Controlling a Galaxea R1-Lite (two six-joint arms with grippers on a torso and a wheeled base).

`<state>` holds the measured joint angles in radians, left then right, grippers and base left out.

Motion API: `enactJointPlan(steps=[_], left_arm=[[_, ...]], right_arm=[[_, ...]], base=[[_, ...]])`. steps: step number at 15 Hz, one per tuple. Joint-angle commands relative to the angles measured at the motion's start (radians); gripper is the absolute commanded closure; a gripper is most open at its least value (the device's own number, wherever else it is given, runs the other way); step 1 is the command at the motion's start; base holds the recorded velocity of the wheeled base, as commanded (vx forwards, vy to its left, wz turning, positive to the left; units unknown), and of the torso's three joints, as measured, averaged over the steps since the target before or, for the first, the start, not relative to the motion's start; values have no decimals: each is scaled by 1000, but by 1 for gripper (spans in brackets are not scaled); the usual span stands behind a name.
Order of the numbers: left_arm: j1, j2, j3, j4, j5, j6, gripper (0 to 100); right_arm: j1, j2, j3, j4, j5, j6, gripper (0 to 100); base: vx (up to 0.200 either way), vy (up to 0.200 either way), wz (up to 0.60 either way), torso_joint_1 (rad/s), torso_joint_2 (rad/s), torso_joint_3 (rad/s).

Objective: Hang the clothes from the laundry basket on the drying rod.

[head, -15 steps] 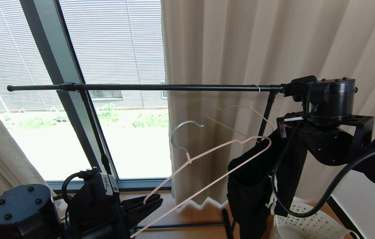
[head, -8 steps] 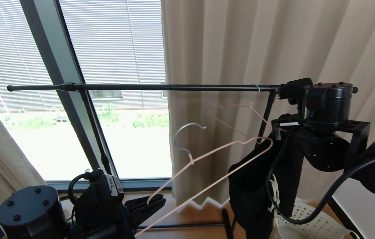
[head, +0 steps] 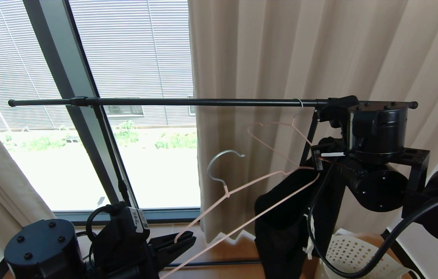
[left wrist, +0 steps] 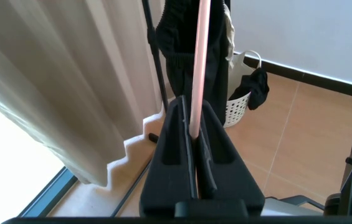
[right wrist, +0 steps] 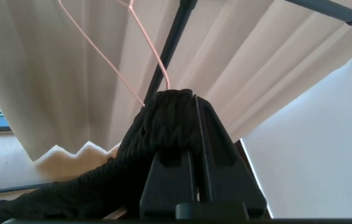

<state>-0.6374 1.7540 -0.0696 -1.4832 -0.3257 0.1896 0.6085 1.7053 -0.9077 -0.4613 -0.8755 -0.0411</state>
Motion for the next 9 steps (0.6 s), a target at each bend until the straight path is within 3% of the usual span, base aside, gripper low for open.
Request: enactJointPlan(steps=[1, 9], left_arm=[[-1, 2, -1, 0, 1, 1, 100], [-1, 2, -3, -2, 2, -1, 100]], right_arm=[[22, -12, 9, 0, -3, 0, 100], [114, -32, 41, -2, -36, 3, 100]], base=[[0, 0, 0, 0, 0, 0], [0, 0, 0, 0, 0, 0]])
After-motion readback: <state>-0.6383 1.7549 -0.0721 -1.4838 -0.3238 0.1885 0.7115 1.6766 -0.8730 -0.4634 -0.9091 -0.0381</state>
